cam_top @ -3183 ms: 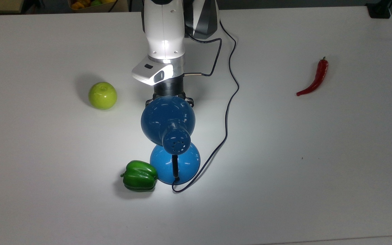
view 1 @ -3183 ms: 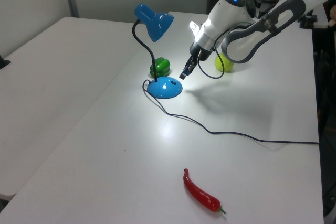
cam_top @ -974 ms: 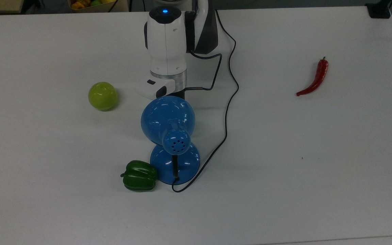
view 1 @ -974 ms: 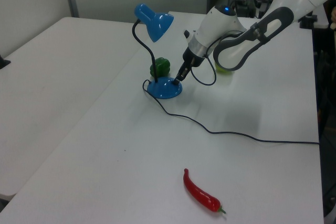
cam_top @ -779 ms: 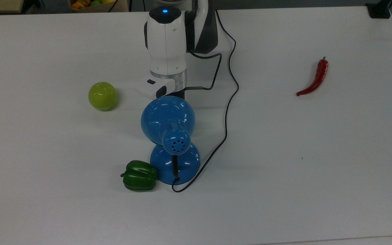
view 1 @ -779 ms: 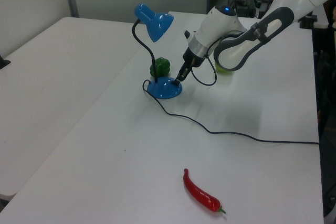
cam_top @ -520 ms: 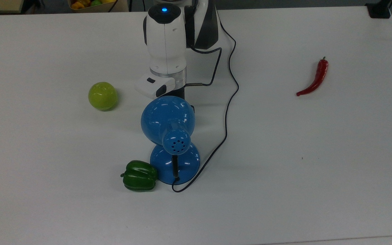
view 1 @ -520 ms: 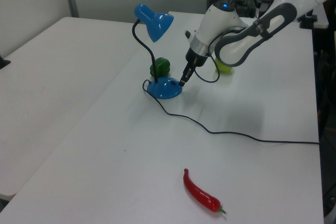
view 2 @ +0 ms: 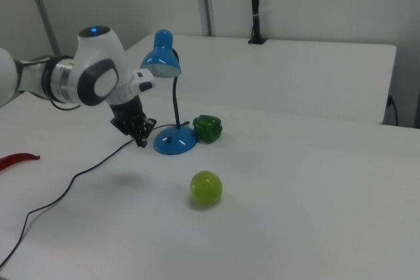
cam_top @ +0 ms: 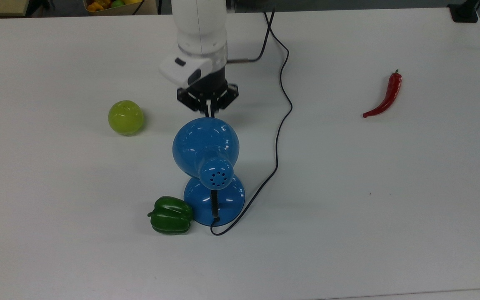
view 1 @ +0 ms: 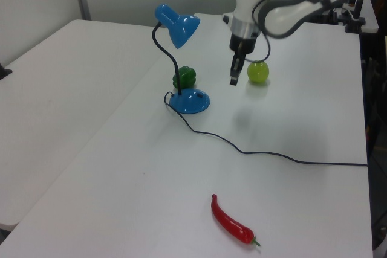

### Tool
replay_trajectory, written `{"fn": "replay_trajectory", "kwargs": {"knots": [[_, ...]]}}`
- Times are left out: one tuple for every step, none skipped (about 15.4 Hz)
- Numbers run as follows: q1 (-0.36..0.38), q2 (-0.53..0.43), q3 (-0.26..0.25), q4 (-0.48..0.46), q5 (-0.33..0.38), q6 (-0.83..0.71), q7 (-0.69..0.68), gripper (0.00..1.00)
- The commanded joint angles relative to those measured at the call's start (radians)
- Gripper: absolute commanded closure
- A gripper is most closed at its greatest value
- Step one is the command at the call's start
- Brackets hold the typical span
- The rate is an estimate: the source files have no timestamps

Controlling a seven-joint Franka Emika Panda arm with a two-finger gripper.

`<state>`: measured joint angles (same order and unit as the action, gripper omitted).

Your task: Turn off lamp

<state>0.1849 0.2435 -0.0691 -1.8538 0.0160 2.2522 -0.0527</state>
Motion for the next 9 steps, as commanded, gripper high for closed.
{"fn": "replay_trajectory", "kwargs": {"knots": [[0.01,-0.111,-0.009,0.005,-0.019,-0.195,0.022,0.04],[0.01,-0.13,-0.009,0.014,-0.019,-0.238,0.024,0.0],[0.01,-0.148,-0.009,0.022,-0.013,-0.275,0.027,0.0],[0.008,-0.17,-0.009,0.033,-0.011,-0.313,0.036,0.0],[0.008,-0.188,-0.008,0.054,-0.01,-0.362,0.06,0.0],[0.007,-0.2,-0.005,0.088,-0.005,-0.42,0.1,0.0],[0.005,-0.205,-0.002,0.125,-0.005,-0.477,0.137,0.0],[0.002,-0.208,0.0,0.16,-0.004,-0.529,0.169,0.0],[0.002,-0.21,0.0,0.192,-0.001,-0.571,0.195,0.0]]}}
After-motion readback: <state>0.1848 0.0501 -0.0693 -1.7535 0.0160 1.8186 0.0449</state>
